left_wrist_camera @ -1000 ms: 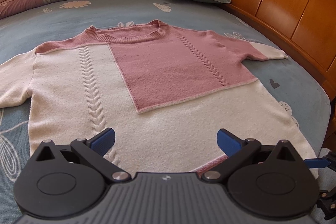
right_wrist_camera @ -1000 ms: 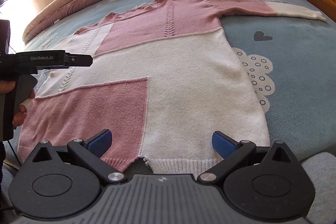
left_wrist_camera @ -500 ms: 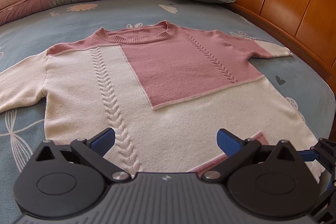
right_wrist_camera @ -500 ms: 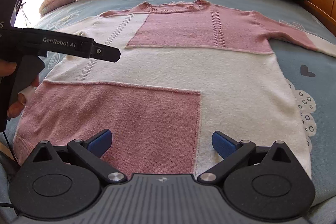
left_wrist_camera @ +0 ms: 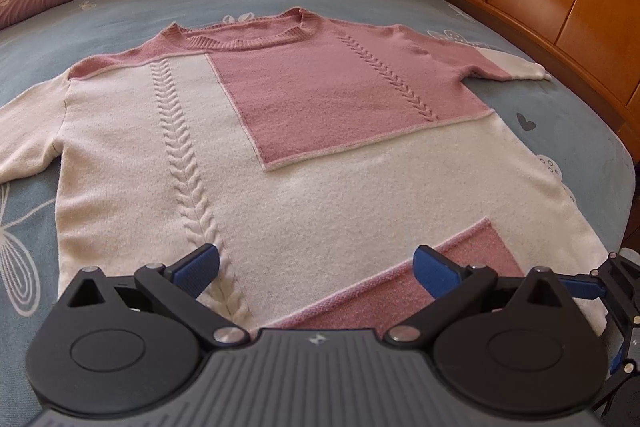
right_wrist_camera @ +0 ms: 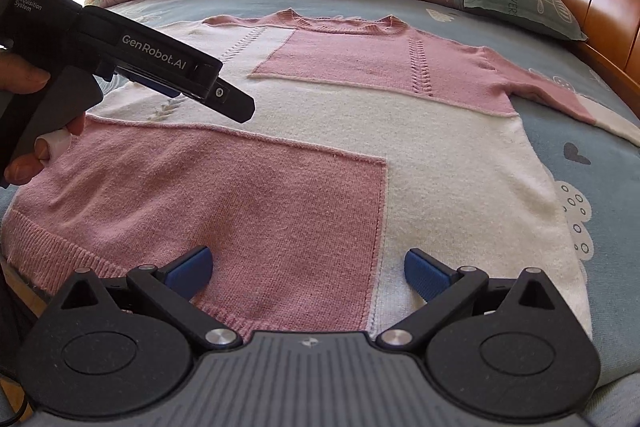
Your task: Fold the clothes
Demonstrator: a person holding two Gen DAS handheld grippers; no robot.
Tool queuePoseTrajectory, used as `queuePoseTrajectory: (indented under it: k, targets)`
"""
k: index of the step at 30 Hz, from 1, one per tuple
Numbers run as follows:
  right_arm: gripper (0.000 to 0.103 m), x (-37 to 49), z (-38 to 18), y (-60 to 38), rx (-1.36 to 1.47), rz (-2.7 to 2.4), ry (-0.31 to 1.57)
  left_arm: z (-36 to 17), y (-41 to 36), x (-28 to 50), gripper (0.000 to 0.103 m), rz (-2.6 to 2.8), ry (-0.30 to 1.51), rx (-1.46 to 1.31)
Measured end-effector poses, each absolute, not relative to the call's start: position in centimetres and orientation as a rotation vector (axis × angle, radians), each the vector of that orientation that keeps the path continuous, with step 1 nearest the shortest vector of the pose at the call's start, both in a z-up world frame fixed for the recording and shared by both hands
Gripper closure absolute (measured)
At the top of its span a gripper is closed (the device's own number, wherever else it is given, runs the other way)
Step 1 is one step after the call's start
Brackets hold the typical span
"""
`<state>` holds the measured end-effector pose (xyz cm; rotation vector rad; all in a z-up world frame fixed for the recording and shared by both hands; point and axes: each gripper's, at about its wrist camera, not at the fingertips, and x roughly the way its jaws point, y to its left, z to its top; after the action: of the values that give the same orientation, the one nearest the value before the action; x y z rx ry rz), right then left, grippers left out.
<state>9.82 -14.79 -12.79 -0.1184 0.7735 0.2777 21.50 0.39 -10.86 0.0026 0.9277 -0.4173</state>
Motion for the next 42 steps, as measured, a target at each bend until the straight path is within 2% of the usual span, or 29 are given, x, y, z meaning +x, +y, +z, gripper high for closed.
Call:
queuePoseTrajectory:
  k: [7,14,22,29,37,42]
  targets:
    - [0.0,9.8,-13.1,-14.8,-0.115,0.28,0.751,-9.5,1.1,19.3,0.001,-0.56,0.927,-0.076]
    - [0.0,9.7,-13.1,-14.6,-0.113,0.271,0.742,-10.2,4.4,22.5,0.001,-0.325,0.958,-0.076]
    - [0.0,9.1,-12.3,-15.0,-0.112,0.256,0.807,-6.6,6.5,23.8,0.001,-0.311,0.844,-0.212]
    - [0.0,9.1,-11.5,-16.5,-0.047,0.214,0.747,-10.6,5.2,25.9,0.001,-0.263,0.972,-0.202]
    - [0.0,10.7,-10.6,-17.8,-0.042,0.185,0.7,-10.7,6.3,25.6,0.001,-0.3,0.953,-0.274]
    - [0.0,14.7,-8.9,-17.5,-0.059,0.263,0.663,-11.0,6.3,25.3,0.001,-0.319,0.919,-0.251]
